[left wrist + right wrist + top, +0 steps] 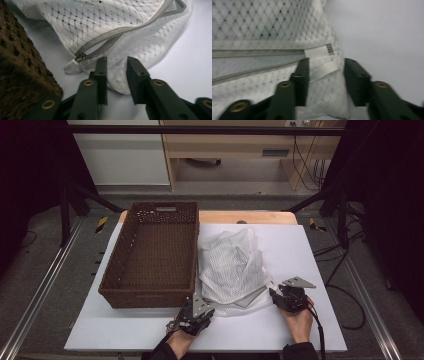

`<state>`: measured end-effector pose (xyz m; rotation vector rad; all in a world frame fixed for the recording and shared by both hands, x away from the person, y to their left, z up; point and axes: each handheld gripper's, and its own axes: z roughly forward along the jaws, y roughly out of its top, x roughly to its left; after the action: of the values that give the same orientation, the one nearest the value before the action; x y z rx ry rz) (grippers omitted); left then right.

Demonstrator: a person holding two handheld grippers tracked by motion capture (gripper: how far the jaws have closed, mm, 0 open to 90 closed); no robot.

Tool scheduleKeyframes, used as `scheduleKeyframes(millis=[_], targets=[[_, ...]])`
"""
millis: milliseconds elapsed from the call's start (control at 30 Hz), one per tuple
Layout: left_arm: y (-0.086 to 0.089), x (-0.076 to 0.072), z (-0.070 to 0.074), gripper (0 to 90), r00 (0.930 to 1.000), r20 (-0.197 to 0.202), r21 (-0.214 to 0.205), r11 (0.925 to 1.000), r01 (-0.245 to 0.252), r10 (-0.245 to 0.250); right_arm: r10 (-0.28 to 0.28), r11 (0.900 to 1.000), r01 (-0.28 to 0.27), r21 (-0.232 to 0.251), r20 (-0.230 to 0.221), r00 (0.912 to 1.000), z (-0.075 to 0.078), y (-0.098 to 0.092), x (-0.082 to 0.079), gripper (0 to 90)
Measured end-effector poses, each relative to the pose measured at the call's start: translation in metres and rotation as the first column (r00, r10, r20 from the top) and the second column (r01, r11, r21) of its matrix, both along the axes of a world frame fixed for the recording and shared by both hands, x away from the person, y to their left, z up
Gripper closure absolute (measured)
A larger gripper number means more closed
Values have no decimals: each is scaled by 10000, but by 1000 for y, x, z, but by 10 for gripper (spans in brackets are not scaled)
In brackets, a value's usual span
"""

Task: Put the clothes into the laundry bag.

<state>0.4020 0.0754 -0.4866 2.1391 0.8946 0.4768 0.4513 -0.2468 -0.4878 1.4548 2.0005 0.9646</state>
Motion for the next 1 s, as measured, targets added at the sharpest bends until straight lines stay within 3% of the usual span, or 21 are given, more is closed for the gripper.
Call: scheduleKeyframes(millis=[67,133,300,400,533,567,633,700,800,900,1000], targets=[[-1,-1,0,795,9999,12,-15,9999,134,-134,113,9999,-113,35,-62,9999,1,1,-3,812],[1,1,0,853,9998,-70,-220,9996,158,-159,48,10000,-49,-47,-147,9999,2,3,-7,883],[14,3,5,873,9978,-583,-713,9971,259,-301,276,9994,-275,225,-13,9996,11,-2,-21,894],[25,-4,12,873,9988,-381,-717,9970,278,-306,261,9988,-263,405,55,9996,16,-7,-29,893],[29,-4,12,846,9983,-449,-785,9964,329,-365,546,9972,-522,536,-445,9975,6,-9,-33,873],[30,-4,11,789,9985,-400,-779,9964,348,-380,619,9971,-606,453,-279,9977,3,-11,-31,761],[31,-5,11,736,9986,-369,-806,9961,348,-378,620,9975,-614,347,-154,9980,3,-11,-32,712],[36,-7,13,634,9977,-324,-1140,9919,557,-598,573,9978,-583,301,335,9978,6,-12,-34,539],[45,-10,19,489,9947,-115,-1517,9834,995,-1024,451,9972,-507,557,983,9941,11,-16,-35,377],[55,-13,19,404,9934,-134,-1674,9797,1103,-1141,376,9952,-496,843,1388,9896,16,-21,-38,303],[63,-15,17,373,9921,-268,-1567,9807,1167,-1223,305,9951,-437,882,1457,9889,18,-27,-39,269]])
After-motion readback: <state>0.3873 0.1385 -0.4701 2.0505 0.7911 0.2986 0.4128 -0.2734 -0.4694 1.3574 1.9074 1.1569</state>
